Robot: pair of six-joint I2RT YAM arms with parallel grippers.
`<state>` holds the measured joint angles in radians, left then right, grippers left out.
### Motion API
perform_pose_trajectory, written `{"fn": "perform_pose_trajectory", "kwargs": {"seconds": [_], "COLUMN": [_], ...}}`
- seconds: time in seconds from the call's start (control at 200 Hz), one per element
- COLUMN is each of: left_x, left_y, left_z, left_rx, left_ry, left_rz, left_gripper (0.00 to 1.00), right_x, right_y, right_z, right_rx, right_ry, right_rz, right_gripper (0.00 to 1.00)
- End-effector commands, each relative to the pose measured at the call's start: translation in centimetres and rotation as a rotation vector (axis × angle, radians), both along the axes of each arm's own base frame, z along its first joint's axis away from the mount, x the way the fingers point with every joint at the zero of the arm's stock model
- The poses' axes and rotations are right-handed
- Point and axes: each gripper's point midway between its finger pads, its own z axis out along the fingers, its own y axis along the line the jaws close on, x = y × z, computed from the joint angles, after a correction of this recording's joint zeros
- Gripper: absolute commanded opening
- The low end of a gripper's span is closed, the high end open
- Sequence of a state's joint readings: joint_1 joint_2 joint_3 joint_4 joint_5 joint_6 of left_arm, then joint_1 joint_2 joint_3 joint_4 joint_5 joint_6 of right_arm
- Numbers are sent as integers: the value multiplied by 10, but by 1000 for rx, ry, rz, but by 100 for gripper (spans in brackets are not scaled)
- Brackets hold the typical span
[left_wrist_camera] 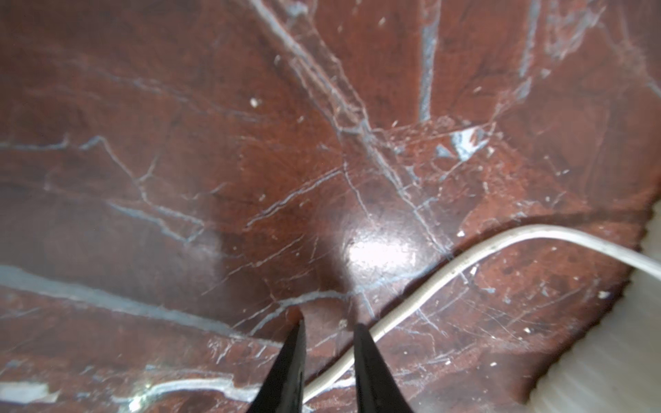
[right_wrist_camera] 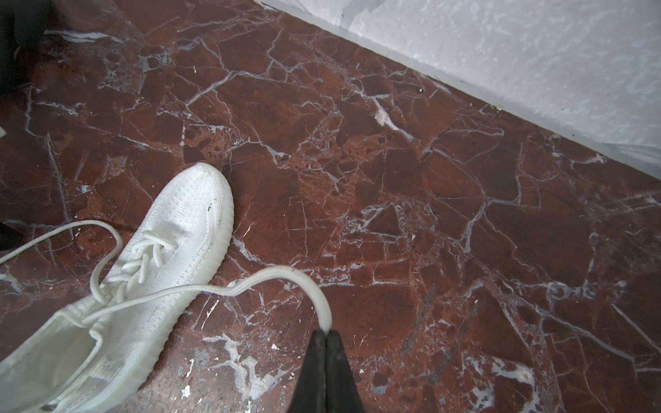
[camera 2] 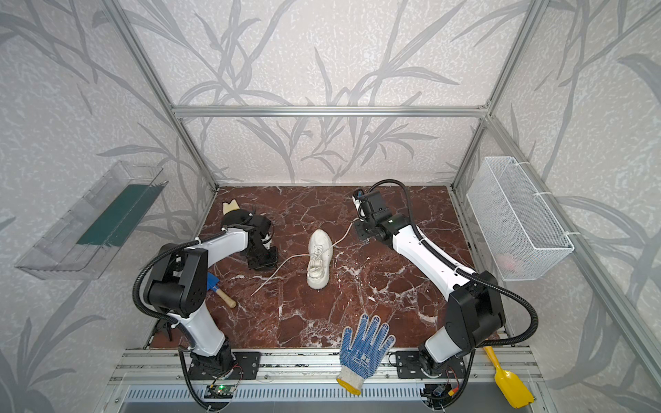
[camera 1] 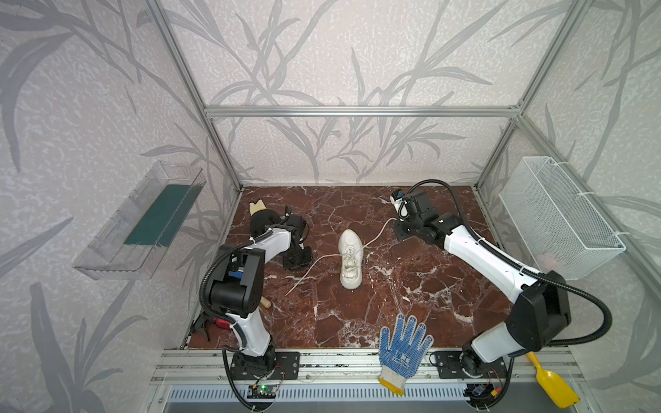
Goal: Tie the shoes
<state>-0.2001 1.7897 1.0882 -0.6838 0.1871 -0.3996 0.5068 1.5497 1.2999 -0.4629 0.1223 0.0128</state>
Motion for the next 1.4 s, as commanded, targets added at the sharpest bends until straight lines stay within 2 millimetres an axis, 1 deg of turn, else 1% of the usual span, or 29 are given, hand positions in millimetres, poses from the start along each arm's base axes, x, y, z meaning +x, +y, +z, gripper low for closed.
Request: {"fn": "perform_pose_trajectory", "kwargs": {"seconds": [0.0,0.055,0.14,0.21,0.365,0.45,0.56,0.715,0.855,1.0,1.045,1.105,1.165,1.255,1.345,1.395], "left_x": [-16,-14,-10,-7,3,10,20,30,27,17,15,7,3,1,-2,-5], "left_y": [7,4,-4,-10,-14,-13,-15,-23,-26,-23,-23,-16,-15,-21,-14,-12], "left_z": [-24,-28,-30,-30,-25,-15,2,22,29,31,28,22,18,16,15,11], "left_rx": [90,97,124,151,164,174,162,122,98,92,94,130,130,92,129,138], "left_ry": [96,97,86,69,30,6,-51,-107,-122,-160,-162,-128,-121,-149,-143,-145], "left_rz": [-9,-18,-41,-59,-47,-50,-45,-57,-75,-102,-136,-156,-166,-167,-157,-173], "left_gripper": [27,27,21,15,0,0,0,0,19,30,31,31,31,31,32,32], "right_x": [11,15,18,18,16,14,11,6,-3,-12,-13,-10,-11,-16,-20,-22], "right_y": [5,3,3,5,7,8,12,14,22,25,26,18,15,19,22,24], "right_z": [16,16,15,12,3,0,-1,-2,-3,-2,-1,-4,-6,-7,-12,-14], "right_rx": [45,56,88,96,104,117,133,141,186,239,239,214,206,226,258,267], "right_ry": [-76,-76,-67,-57,-33,-22,-4,16,50,81,62,39,39,60,100,105], "right_rz": [21,18,26,34,48,52,68,83,117,113,130,98,87,102,97,105], "right_gripper": [0,0,0,0,0,0,0,0,0,0,0,0,0,0,0,0]}}
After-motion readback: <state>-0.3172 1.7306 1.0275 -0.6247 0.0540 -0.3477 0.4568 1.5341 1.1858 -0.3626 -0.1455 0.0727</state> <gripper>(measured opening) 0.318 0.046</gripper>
